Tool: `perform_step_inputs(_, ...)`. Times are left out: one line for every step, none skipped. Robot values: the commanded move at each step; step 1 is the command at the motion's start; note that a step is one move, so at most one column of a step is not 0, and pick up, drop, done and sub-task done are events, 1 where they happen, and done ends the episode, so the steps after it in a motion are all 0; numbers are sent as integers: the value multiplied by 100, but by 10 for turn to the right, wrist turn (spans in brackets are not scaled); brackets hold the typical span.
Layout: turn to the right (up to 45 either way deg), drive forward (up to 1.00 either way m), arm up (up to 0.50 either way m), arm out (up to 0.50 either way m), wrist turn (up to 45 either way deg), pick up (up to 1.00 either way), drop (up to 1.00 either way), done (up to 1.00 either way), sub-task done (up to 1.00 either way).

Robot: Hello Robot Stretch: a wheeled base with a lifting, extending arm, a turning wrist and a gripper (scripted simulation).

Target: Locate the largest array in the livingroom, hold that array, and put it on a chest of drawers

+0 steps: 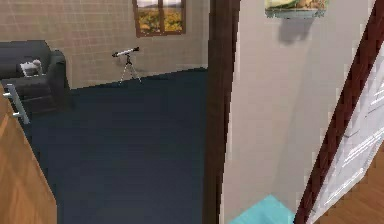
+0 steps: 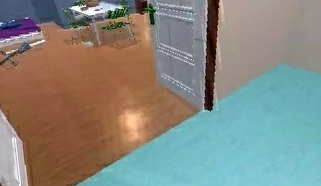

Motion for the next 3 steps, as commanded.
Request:
perform_step_inputs(-300, 0, 0, 0, 0, 0, 0, 0, 0)
perform_step_inputs(0, 100, 0, 0, 0, 0, 0, 0, 0)
perform_step_inputs(0, 80, 0, 0, 0, 0, 0, 0, 0)
